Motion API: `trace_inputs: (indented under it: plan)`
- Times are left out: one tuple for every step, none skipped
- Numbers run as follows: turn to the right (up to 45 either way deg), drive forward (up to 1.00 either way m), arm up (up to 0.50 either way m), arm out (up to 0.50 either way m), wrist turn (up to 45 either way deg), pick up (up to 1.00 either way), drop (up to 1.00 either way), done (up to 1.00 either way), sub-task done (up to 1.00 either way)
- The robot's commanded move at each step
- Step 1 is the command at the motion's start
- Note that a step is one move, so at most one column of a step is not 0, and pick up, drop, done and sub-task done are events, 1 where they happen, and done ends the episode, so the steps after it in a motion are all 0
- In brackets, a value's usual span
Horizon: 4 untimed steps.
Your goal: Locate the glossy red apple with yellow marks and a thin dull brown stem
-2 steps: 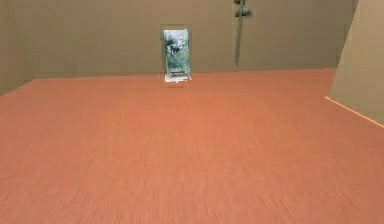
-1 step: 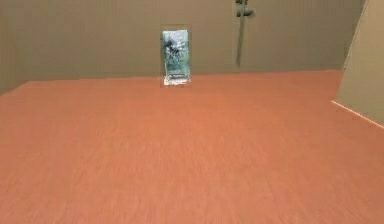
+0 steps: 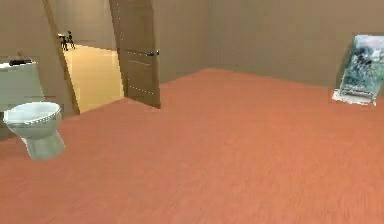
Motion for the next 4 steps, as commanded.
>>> trace_inputs:
  plan:
    - [-21.0, 0.00, 0.00, 0.00, 0.0, 0.00, 0.00, 0.00, 0.00]
    - [0.0, 1.00, 0.00, 0.00, 0.0, 0.00, 0.00, 0.00, 0.00]
    - [0.0, 0.90, 0.00, 0.00, 0.0, 0.00, 0.00, 0.00, 0.00]
    - [-12.0, 0.00, 0.00, 0.00, 0.0, 0.00, 0.00, 0.00, 0.00]
